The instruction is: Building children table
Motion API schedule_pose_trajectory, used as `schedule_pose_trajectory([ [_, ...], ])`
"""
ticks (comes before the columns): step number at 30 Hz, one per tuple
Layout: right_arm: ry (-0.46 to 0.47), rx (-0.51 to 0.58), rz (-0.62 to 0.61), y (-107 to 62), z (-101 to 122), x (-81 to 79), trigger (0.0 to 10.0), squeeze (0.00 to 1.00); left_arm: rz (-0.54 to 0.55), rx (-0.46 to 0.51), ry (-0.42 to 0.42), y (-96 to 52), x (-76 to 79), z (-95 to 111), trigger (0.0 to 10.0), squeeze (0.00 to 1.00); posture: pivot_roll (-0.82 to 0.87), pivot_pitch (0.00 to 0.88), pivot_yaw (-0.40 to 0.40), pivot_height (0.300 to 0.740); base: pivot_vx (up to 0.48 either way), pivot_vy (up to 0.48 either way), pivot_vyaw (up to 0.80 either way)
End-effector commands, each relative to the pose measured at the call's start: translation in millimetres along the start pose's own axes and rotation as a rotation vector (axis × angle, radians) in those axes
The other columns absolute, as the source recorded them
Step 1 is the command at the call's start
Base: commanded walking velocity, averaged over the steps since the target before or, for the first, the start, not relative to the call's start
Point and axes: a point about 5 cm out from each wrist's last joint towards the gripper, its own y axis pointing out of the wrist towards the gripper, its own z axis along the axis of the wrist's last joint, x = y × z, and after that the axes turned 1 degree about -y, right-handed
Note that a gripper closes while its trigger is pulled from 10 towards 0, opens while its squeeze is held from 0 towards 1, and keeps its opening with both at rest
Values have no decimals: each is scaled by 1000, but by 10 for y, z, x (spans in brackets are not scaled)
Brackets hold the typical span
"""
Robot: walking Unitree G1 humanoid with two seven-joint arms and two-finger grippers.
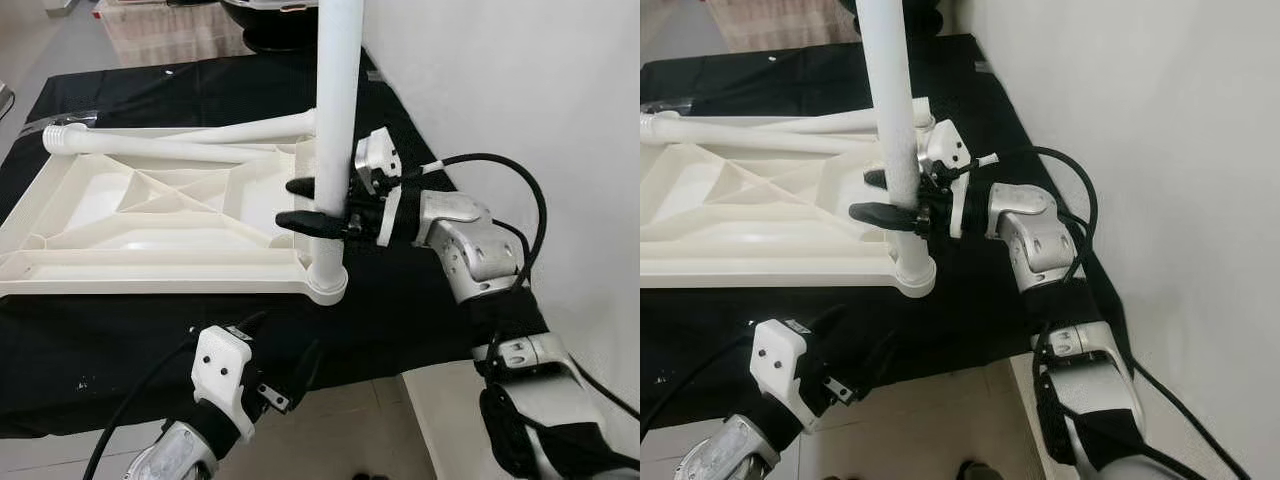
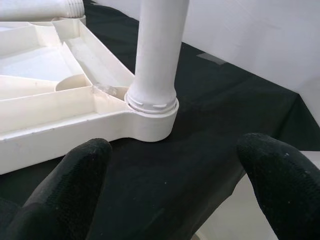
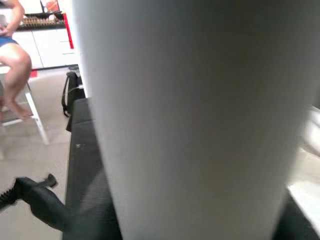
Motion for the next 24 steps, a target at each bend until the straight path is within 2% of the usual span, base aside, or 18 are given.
schedule_pose_trajectory([
  [1, -6, 15, 57, 31, 20, -15, 0, 0, -4, -28, 5, -32, 15, -25, 10000, 0, 92, 224, -31, 740, 0, 0, 0],
  [8, -14, -7, 83, 1, -46, -17, 0, 0, -4, -31, 3, -30, 21, -31, 10000, 0, 84, 221, -30, 740, 0, 0, 0],
  [10, -29, -44, -86, -27, -150, -57, 0, 0, -1, -30, 2, -27, 16, -38, 10000, 0, 57, 215, -38, 740, 0, 0, 0],
  [11, -29, -44, -86, -27, -150, -57, 0, 0, -1, -30, 2, -27, 16, -38, 10000, 0, 57, 215, -38, 740, 0, 0, 0],
  [12, -35, -60, -162, -39, -196, -72, 0, 0, 0, -30, 1, -26, 13, -40, 10000, 0, 57, 215, -38, 740, 0, 0, 0],
  [13, -9, -90, -348, -29, -285, -92, 0, 0, 1, -29, 1, -25, 6, -41, 10000, 0, 47, 215, -37, 740, 0, 0, 0],
  [14, 15, -189, -678, -70, -423, -107, 0, 0, 1, -29, 1, -23, -6, -40, 10000, 0, 36, 217, -32, 740, 0, 0, 0],
  [15, 22, -263, -917, -151, -505, -127, 0, 0, 2, -28, 1, -20, -18, -38, 10000, 0, 29, 219, -29, 740, 0, 0, 0],
  [16, 63, -278, -997, -152, -570, -317, 0, 0, -1, -28, 0, -9, -29, -38, 10000, 0, 28, 216, -21, 740, 0, 0, 0],
  [18, 114, -250, -971, -112, -588, -531, 0, 0, -4, -28, -1, 4, -38, -38, 10000, 0, 28, 216, -21, 740, 0, 0, 0],
  [20, 111, -237, -956, -15, -583, -635, 0, 0, -11, -28, 0, 21, -51, -51, 10000, 0, 13, 203, -16, 740, 0, 0, 0],
  [23, 99, -229, -962, 78, -581, -589, 0, 0, -13, -26, 1, 53, -61, -64, 10000, 0, 13, 181, -12, 740, 0, 0, 0],
  [24, 84, -211, -958, 159, -550, -495, 0, 0, -12, -21, 3, 81, -68, -75, 10000, 0, 17, 166, -16, 740, 0, 0, 0],
])
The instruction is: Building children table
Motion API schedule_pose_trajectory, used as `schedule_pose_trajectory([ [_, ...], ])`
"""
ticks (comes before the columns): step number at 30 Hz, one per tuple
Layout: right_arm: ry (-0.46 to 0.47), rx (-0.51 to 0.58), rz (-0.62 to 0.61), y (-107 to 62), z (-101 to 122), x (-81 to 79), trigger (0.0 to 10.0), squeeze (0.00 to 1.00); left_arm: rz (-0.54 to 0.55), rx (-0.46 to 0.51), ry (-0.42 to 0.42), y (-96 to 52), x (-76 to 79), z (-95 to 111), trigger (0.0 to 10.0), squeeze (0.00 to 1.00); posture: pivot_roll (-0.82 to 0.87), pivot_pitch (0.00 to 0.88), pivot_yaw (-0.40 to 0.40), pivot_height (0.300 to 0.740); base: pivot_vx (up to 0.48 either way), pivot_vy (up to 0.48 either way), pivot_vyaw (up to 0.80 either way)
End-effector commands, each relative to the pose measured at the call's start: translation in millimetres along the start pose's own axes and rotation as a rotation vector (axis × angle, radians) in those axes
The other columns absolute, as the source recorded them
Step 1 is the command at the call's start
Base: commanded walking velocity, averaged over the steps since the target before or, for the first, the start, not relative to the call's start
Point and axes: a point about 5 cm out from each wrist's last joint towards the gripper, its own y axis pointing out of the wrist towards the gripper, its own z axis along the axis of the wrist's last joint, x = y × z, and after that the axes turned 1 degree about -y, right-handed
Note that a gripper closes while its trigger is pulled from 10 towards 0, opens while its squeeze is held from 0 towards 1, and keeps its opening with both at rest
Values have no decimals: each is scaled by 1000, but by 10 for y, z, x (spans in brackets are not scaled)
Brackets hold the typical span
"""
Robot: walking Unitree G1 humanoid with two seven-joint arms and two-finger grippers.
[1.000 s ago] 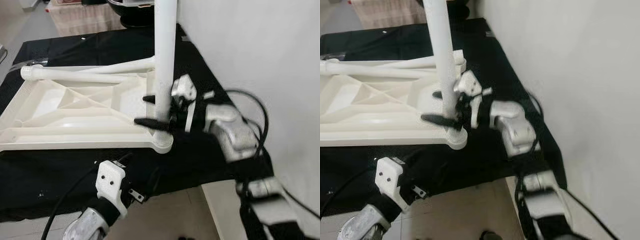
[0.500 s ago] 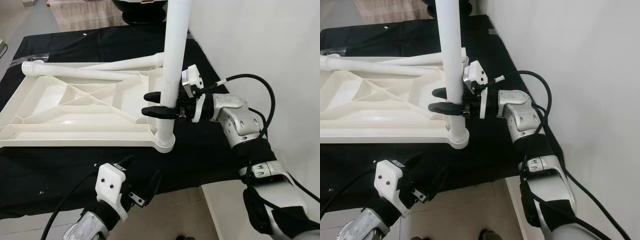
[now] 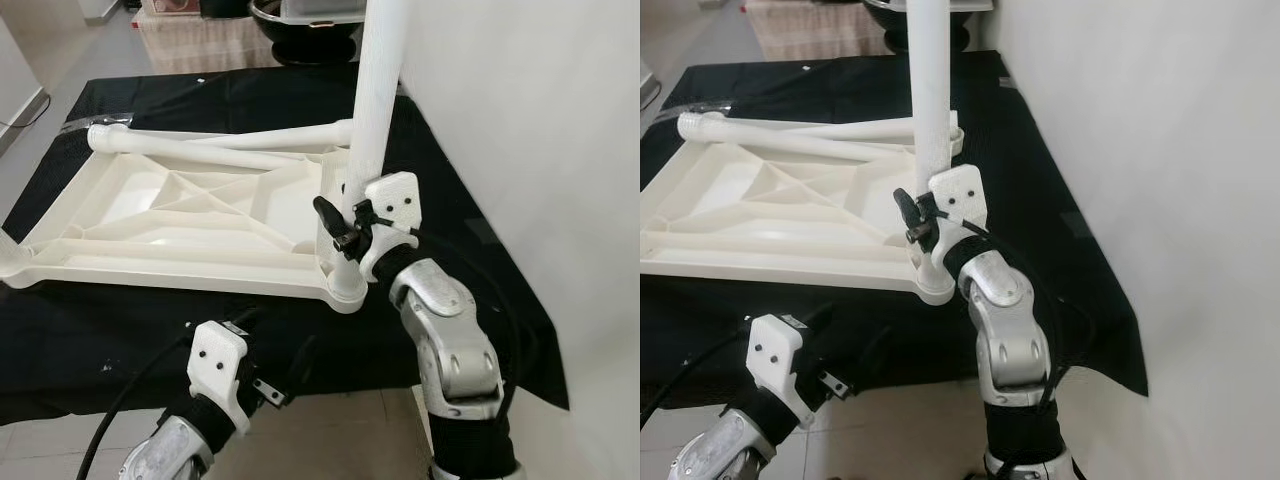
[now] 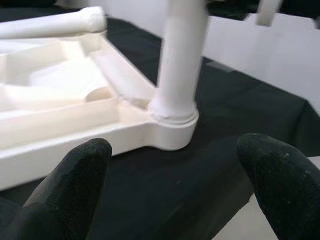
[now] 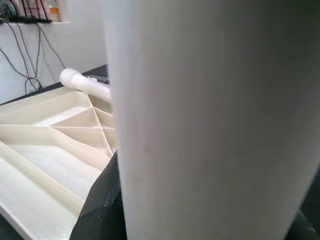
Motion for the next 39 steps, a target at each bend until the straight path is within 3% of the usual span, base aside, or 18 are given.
schedule_pose_trajectory([
  [1, 2, -142, -43, 64, -299, 10, 0, 0, -6, -18, -6, -2, 1, -51, 10000, 0, 17, 166, -16, 740, 0, 0, 0],
  [3, -16, -113, -29, 166, -227, 23, 10000, 0, 2, -10, -1, 22, -11, -58, 10000, 0, 21, 145, -30, 740, 0, 0, 0],
  [6, -15, -106, -35, 176, -187, 1, 10000, 0, 6, -7, 2, 29, -16, -60, 10000, 0, 21, 144, -31, 740, 0, 0, 0],
  [7, 10, -86, -3, 182, -140, -28, 10000, 722, 12, -4, 4, 34, -19, -60, 10000, 0, 22, 141, -35, 740, 0, 0, 0],
  [8, 21, -76, 66, 173, -102, -79, 10000, 1000, 17, -2, 5, 37, -22, -61, 10000, 0, 24, 139, -37, 740, 0, 0, 0],
  [10, 30, -27, 276, 146, -45, -164, 10000, 1000, 20, 2, 5, 42, -20, -61, 10000, 0, 25, 136, -37, 740, 0, 0, 0],
  [12, 34, -2, 334, 136, -27, -165, 10000, 1000, 20, 2, 5, 45, -16, -61, 10000, 0, 26, 137, -37, 740, 0, 0, 0],
  [14, 40, 44, 481, 130, 6, -89, 10000, 1000, 14, 3, 3, 43, 0, -62, 10000, 0, 35, 139, -40, 740, 0, 0, 0],
  [16, 19, 72, 599, 148, 56, 18, 10000, 0, 8, 1, 0, 38, 12, -62, 10000, 0, 36, 142, -40, 740, 0, 0, 0],
  [23, -31, 30, 811, 167, 14, 217, 10000, 0, 7, 4, -1, 13, 34, -48, 10000, 0, 50, 157, -43, 740, 0, 0, 0],
  [30, -30, 36, 873, 259, 92, 315, 10000, 0, 9, 1, 0, -18, 49, -34, 10000, 0, 69, 176, -42, 740, 0, 0, 0],
  [31, -22, 41, 903, 295, 131, 346, 9451, 0, 9, -3, 1, -36, 54, -29, 10000, 0, 77, 186, -40, 740, 0, 0, 0],
  [32, -12, 45, 931, 316, 158, 367, 7412, 0, 8, -5, 2, -51, 58, -25, 10000, 0, 79, 190, -39, 740, 0, 0, 0],
  [33, -12, 45, 931, 316, 158, 367, 7412, 0, 8, -5, 2, -51, 58, -25, 10000, 0, 79, 190, -39, 740, 0, 0, 0],
  [34, -2, 48, 956, 332, 173, 390, 118, 0, 7, -8, 2, -62, 61, -23, 10000, 0, 81, 193, -38, 740, 0, 0, 0],
  [39, 36, 43, 1064, 333, 185, 448, 0, 0, 3, -17, 2, -94, 75, -20, 10000, 0, 94, 207, -34, 740, 0, 0, 0],
])
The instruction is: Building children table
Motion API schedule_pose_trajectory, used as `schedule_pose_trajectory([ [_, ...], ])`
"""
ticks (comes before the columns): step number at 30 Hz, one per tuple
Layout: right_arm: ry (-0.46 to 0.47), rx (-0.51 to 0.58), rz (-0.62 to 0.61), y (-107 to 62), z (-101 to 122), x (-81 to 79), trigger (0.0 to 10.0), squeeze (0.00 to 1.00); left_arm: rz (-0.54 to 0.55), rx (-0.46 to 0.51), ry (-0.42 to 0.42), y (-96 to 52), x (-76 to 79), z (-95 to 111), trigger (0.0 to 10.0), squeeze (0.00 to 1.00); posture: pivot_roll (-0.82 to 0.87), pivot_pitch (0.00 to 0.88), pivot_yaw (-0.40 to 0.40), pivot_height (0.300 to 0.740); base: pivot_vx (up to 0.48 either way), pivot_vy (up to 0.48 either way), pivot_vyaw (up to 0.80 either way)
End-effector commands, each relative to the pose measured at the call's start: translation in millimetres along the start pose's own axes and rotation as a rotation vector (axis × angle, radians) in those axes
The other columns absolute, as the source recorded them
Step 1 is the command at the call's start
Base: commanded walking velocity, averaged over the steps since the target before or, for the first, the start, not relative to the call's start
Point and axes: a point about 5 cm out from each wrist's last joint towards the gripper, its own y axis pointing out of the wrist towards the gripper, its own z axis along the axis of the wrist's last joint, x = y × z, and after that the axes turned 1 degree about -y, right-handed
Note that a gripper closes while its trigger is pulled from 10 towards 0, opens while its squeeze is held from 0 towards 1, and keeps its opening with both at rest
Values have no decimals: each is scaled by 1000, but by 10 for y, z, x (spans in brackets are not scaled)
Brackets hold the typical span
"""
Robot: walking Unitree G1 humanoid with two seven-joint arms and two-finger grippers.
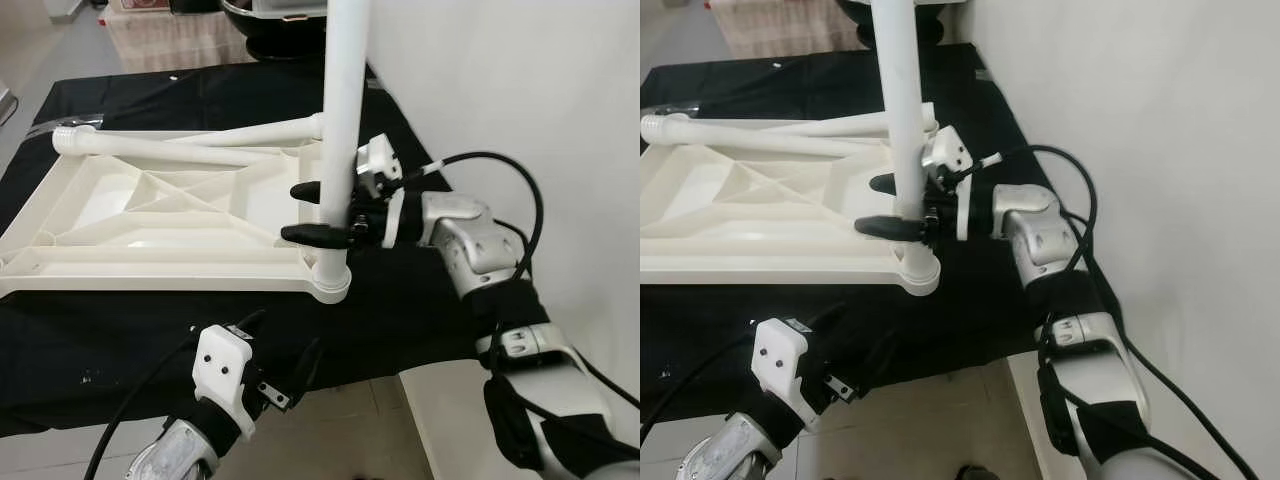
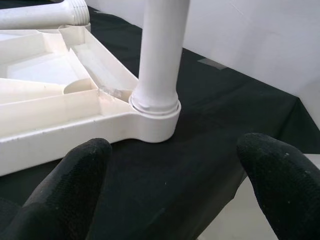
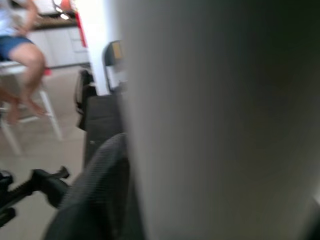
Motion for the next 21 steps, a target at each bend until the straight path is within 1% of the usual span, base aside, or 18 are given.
schedule_pose_trajectory([
  [1, 3, 6, 90, 37, -9, -23, 0, 0, -6, -28, 5, -38, 21, -20, 10000, 0, 95, 209, -33, 740, 0, 0, 0],
  [8, 1, 0, 113, 28, -13, 17, 0, 0, -6, -36, 4, -62, 29, -14, 10000, 0, 90, 214, -30, 740, 0, 0, 0],
  [10, -13, -9, 90, 19, -27, 17, 0, 0, -6, -36, 4, -63, 29, -13, 10000, 0, 90, 214, -30, 740, 0, 0, 0],
  [11, -35, -35, 13, -1, -88, 2, 0, 0, -6, -38, 2, -67, 35, -17, 10000, 0, 81, 214, -44, 740, 0, 0, 0],
  [12, -42, -49, -28, -8, -121, -10, 0, 0, -6, -39, 2, -68, 38, -19, 10000, 0, 81, 214, -44, 740, 0, 0, 0],
  [13, -42, -49, -28, -8, -121, -10, 0, 0, -6, -39, 2, -68, 38, -19, 10000, 0, 81, 214, -44, 740, 0, 0, 0],
  [14, -11, -85, -125, 0, -209, -28, 0, 0, -5, -39, 1, -73, 36, -20, 10000, 0, 73, 216, -48, 740, 0, 0, 0],
  [15, 20, -147, -277, 25, -338, -64, 0, 0, -4, -40, 2, -80, 33, -20, 10000, 0, 72, 216, -47, 740, 0, 0, 0],
  [16, 20, -147, -277, 25, -338, -64, 0, 0, -4, -40, 2, -80, 33, -20, 10000, 0, 72, 216, -47, 740, 0, 0, 0],
  [17, 58, -218, -487, 36, -462, -82, 0, 0, -2, -41, 3, -86, 26, -18, 10000, 0, 73, 216, -45, 740, 0, 0, 0],
  [18, 58, -218, -487, 36, -462, -82, 0, 0, -2, -41, 3, -86, 26, -18, 10000, 0, 73, 216, -45, 740, 0, 0, 0],
  [19, 83, -224, -797, 22, -544, -207, 0, 0, 0, -42, 5, -90, 10, -15, 10000, 0, 66, 224, -37, 740, 0, 0, 0],
  [20, 129, -217, -953, 61, -585, -431, 0, 0, 0, -45, 8, -83, -11, -14, 10000, 0, 64, 223, -23, 740, 0, 0, 0],
  [21, 168, -201, -1039, 63, -585, -583, 0, 0, 0, -47, 10, -77, -26, -14, 10000, 0, 64, 223, -23, 740, 0, 0, 0],
])
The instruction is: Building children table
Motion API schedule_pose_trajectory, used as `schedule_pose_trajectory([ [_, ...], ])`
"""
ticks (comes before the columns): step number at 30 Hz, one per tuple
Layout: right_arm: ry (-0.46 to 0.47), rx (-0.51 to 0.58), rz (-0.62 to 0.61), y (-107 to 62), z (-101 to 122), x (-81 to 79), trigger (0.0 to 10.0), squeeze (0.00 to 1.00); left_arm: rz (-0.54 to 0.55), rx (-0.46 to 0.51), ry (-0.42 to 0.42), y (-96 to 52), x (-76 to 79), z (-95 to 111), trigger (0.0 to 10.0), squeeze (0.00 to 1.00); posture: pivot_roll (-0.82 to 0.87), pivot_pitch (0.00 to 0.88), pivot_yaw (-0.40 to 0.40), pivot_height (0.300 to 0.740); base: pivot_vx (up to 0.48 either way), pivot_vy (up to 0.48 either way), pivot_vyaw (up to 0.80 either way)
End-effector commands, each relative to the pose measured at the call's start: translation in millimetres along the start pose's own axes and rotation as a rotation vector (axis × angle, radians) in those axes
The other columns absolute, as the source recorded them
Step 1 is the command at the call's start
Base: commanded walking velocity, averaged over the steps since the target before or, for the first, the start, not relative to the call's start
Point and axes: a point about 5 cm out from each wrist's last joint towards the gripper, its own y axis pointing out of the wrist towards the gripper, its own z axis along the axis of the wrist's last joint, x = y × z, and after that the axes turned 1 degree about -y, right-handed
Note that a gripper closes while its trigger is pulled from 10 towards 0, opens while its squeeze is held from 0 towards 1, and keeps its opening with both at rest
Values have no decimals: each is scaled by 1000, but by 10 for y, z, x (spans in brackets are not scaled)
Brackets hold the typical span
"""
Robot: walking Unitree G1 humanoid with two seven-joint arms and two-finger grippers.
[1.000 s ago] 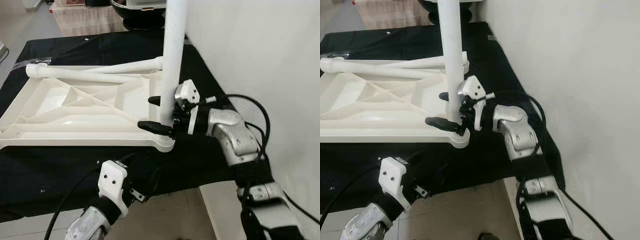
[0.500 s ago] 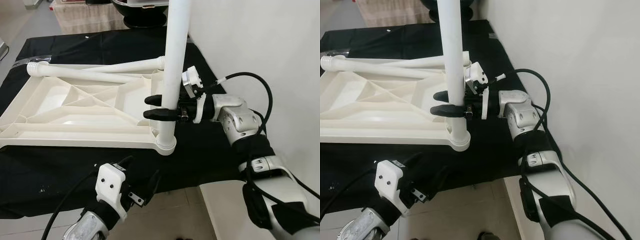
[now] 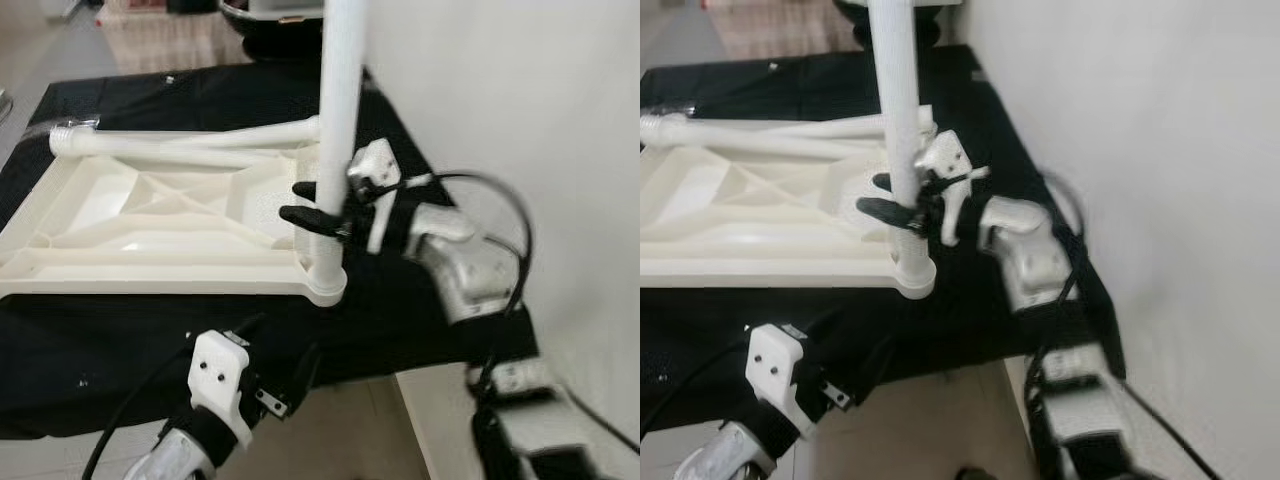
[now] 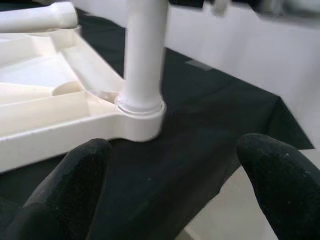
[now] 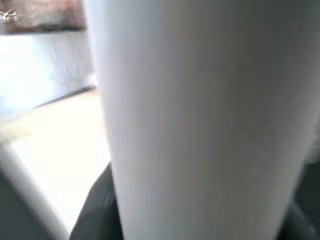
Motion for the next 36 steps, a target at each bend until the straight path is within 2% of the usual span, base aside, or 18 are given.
schedule_pose_trajectory([
  [1, 58, -216, -166, -142, -356, 70, 0, 0, 5, -35, 10, -36, -35, -40, 10000, 0, 64, 223, -23, 740, 0, 0, 0],
  [2, 61, -206, -127, -150, -359, -142, 0, 0, -4, -37, 9, -10, -60, -49, 10000, 0, 42, 208, -11, 740, 0, 0, 0],
  [7, 37, -193, -107, -69, -380, -173, 0, 0, -12, -37, 9, 17, -69, -58, 10000, 0, 53, 188, -8, 740, 0, 0, 0],
  [8, 31, -185, -105, -7, -378, -144, 1059, 0, -15, -35, 11, 35, -74, -64, 10000, 0, 52, 180, -8, 740, 0, 0, 0],
  [9, 31, -185, -105, -7, -378, -144, 1059, 0, -15, -35, 11, 35, -74, -64, 10000, 0, 52, 180, -8, 740, 0, 0, 0],
  [10, 12, -157, -113, 72, -301, -57, 10000, 0, -8, -29, 17, 56, -85, -65, 10000, 0, 55, 170, -14, 740, 0, 0, 0],
  [11, 12, -121, -111, 140, -215, 22, 10000, 0, 1, -24, 22, 71, -97, -66, 10000, 0, 54, 167, -15, 740, 0, 0, 0],
  [12, 20, -89, -111, 178, -145, 77, 10000, 486, 8, -20, 25, 80, -105, -65, 10000, 0, 54, 162, -16, 740, 0, 0, 0],
  [13, 20, -89, -111, 178, -145, 77, 10000, 486, 8, -20, 25, 80, -105, -65, 10000, 0, 54, 162, -16, 740, 0, 0, 0],
  [14, 33, -64, -84, 197, -71, 88, 10000, 1000, 14, -17, 28, 85, -109, -65, 10000, 0, 59, 160, -18, 740, 0, 0, 0],
  [19, 44, 35, 53, 206, 129, 79, 10000, 1000, 16, -16, 29, 87, -108, -64, 10000, 0, 59, 158, -19, 740, 0, 0, 0],
  [22, -49, 168, 404, 147, 417, 74, 10000, 1000, 7, -17, 24, 82, -87, -62, 10000, 0, 64, 161, -19, 740, 0, 0, 0],
  [23, -88, 161, 509, 124, 420, 70, 10000, 596, 4, -18, 21, 77, -79, -62, 10000, 0, 64, 166, -21, 740, 0, 0, 0],
  [25, -112, 149, 569, 110, 410, 70, 10000, 596, 3, -18, 20, 73, -73, -62, 10000, 0, 64, 166, -21, 740, 0, 0, 0],
  [26, -104, 138, 595, 133, 391, 114, 10000, 0, 1, -18, 18, 69, -62, -60, 10000, 0, 69, 173, -25, 740, 0, 0, 0],
  [29, -101, 128, 607, 178, 372, 177, 10000, 0, -1, -18, 17, 63, -48, -60, 10000, 0, 78, 177, -31, 740, 0, 0, 0],
  [32, -107, 99, 736, 230, 373, 266, 10000, 0, -1, -21, 16, 27, -6, -55, 10000, 0, 92, 189, -35, 740, 0, 0, 0],
  [36, -121, 77, 792, 241, 380, 291, 10000, 0, 0, -25, 15, 5, 12, -54, 10000, 0, 97, 197, -36, 740, 0, 0, 0],
])
